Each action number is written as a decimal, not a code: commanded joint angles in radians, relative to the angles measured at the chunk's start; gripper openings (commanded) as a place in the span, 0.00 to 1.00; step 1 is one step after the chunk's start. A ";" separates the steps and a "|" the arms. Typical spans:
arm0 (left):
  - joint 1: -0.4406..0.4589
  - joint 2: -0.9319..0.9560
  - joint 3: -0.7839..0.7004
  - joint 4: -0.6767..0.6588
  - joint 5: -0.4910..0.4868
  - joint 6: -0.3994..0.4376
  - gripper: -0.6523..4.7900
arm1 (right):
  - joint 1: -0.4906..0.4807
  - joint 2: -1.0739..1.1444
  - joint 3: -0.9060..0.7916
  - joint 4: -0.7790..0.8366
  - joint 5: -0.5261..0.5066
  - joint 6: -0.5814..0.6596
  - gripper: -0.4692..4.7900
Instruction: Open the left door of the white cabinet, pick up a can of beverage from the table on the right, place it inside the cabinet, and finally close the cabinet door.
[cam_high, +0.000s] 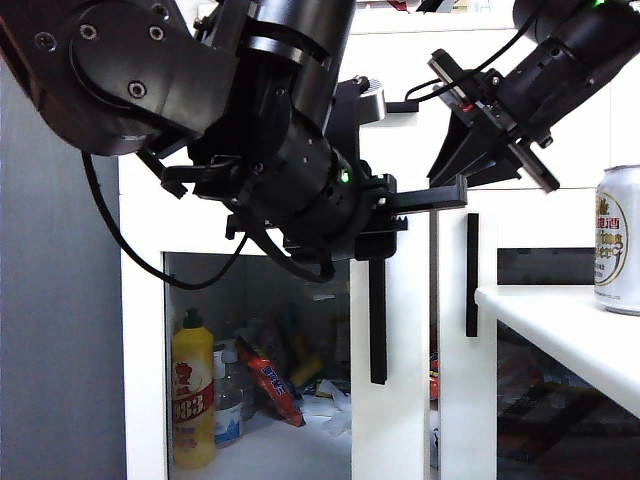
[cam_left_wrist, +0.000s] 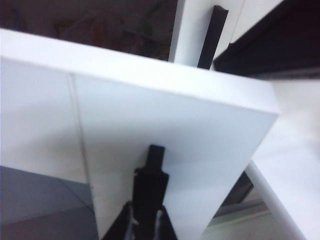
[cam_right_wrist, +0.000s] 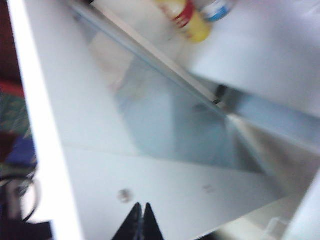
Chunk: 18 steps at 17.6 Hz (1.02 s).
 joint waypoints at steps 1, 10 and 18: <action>-0.017 -0.027 0.007 0.094 0.032 -0.007 0.11 | 0.028 0.003 0.003 -0.050 -0.071 -0.006 0.08; -0.028 -0.173 -0.035 -0.006 0.032 -0.006 0.11 | 0.100 0.003 0.003 -0.105 -0.177 -0.005 0.08; -0.033 -0.607 -0.153 -0.342 0.027 0.122 0.11 | 0.190 0.003 0.003 -0.124 -0.198 -0.013 0.08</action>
